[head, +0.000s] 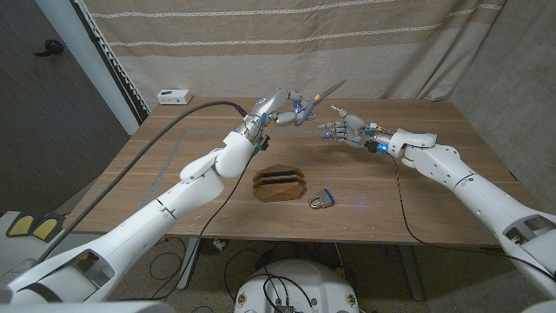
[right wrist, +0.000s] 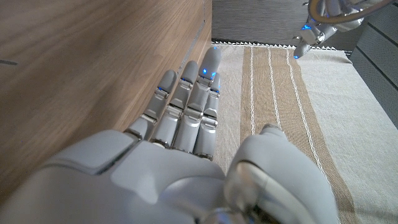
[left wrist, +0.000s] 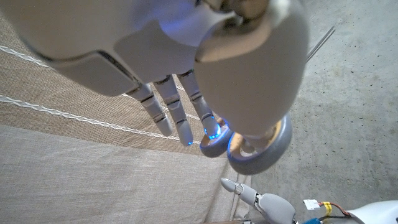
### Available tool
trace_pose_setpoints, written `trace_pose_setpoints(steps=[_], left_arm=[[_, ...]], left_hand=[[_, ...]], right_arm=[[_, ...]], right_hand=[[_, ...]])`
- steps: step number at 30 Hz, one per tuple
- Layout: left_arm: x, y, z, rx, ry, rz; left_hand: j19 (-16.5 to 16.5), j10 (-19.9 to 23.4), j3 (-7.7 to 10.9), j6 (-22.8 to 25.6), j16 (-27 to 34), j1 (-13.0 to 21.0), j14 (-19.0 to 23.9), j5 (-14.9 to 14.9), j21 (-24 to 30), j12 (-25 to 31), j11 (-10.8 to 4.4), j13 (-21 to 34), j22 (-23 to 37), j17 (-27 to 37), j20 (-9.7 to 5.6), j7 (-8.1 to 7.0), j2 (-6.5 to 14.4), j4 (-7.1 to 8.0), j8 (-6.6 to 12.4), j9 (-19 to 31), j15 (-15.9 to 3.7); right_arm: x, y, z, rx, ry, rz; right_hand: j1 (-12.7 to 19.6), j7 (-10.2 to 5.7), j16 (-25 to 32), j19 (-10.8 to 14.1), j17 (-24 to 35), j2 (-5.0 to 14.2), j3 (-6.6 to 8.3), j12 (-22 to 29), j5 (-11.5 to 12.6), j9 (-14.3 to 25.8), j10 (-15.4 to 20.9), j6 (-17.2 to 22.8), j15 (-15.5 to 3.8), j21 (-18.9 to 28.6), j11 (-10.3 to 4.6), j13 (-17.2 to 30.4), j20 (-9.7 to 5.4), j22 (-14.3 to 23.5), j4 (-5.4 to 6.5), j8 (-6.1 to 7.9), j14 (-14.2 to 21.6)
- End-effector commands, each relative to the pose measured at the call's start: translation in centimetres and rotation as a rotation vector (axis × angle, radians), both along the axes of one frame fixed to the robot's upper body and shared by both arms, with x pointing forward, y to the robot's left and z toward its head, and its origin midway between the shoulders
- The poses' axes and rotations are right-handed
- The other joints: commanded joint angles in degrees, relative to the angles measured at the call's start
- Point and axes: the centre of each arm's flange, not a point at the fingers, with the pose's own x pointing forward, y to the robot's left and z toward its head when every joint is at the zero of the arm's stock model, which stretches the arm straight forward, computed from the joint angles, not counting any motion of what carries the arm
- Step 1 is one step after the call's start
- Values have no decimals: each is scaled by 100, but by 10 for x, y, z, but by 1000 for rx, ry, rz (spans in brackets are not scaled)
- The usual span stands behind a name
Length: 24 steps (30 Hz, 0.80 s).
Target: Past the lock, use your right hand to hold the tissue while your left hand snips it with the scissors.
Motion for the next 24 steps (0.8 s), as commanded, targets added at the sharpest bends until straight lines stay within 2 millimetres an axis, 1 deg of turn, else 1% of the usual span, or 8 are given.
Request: trace_pose_setpoints(steps=[1,3,8,12,13,17,19,24], left_arm=[[2,-2,-6,-23,53,-36],[3,-2,-6,-16,63,-37],[5,-1,-8,-30,79,-50],[8,1,-9,-65,98,-73],[9,1,-10,-82,108,-82],[12,3,-13,-111,138,-108],[13,4,-14,-137,151,-125],[16,6,-18,-186,179,-160]], left_hand=[[-137,-1425,-56,448,-514,-67,-578,95,-76,-1077,-9,-439,-98,-127,-377,-88,95,26,106,-44,-1002],[-166,-1575,-80,474,-687,-119,-664,103,-80,-1440,-12,-754,-113,-224,-373,-97,51,22,132,-78,-1002],[-157,-1579,-87,466,-737,-141,-654,105,-74,-1532,-14,-847,-120,-269,-386,-90,40,23,133,-86,-1005],[-126,-1396,-97,450,-1144,-217,-436,120,-46,-1966,-22,-1344,-170,-805,-408,-105,-5,8,172,-97,-1008],[-113,-1285,-96,396,-1411,-255,-285,125,-37,-2183,-25,-1601,-216,-1163,-419,-79,-22,4,184,-75,-1013],[-47,-1216,-100,419,-1607,-270,-213,121,-17,-2355,-27,-1792,-257,-1405,-476,-115,-45,-3,204,-79,-1013],[-3,-954,-77,431,-2262,-251,188,108,-11,-2792,-29,-2364,-367,-2274,-521,-118,-48,-34,210,-144,-1036],[95,-694,-91,386,-2598,-248,282,93,-3,-3138,-26,-2756,-408,-2775,-546,-114,-64,-24,227,-161,-1045]], right_arm=[[0,-1,2,-4,-1,-8],[0,-1,2,-7,-3,-7],[1,0,3,-8,-2,-10],[1,1,3,-11,-1,-11],[1,1,4,-12,-1,-12],[1,2,5,-13,3,-14],[1,2,5,-21,-4,-16],[2,4,6,-19,-2,-17]], right_hand=[[-7,-61,-31,25,4,18,10,-15,23,5,-46,3,-432,-13,-11,-3,28,28,-45,-6,4],[-6,-75,-32,25,3,20,10,-14,24,2,-38,8,-436,-17,-12,-9,26,28,-49,-4,3],[-2,-80,-31,31,-1,26,9,-24,27,-5,-55,9,-422,-27,-5,-19,26,29,-60,-4,6],[1,-84,-34,33,-5,31,8,-29,29,-13,-54,12,-424,-38,-10,-31,27,29,-70,-3,0],[2,-88,-34,34,-6,32,8,-29,30,-14,-55,9,-421,-39,-9,-31,27,29,-72,-4,-1],[5,-93,-40,38,-9,39,7,-33,32,-22,-67,16,-415,-50,-20,-34,26,30,-83,-1,-14],[8,-94,-37,36,-11,43,8,-36,34,-25,-66,19,-412,-57,-15,-41,26,30,-89,0,-7],[19,-96,-39,41,-15,50,9,-35,37,-34,-66,24,-399,-70,-22,-45,26,31,-104,2,-12]])
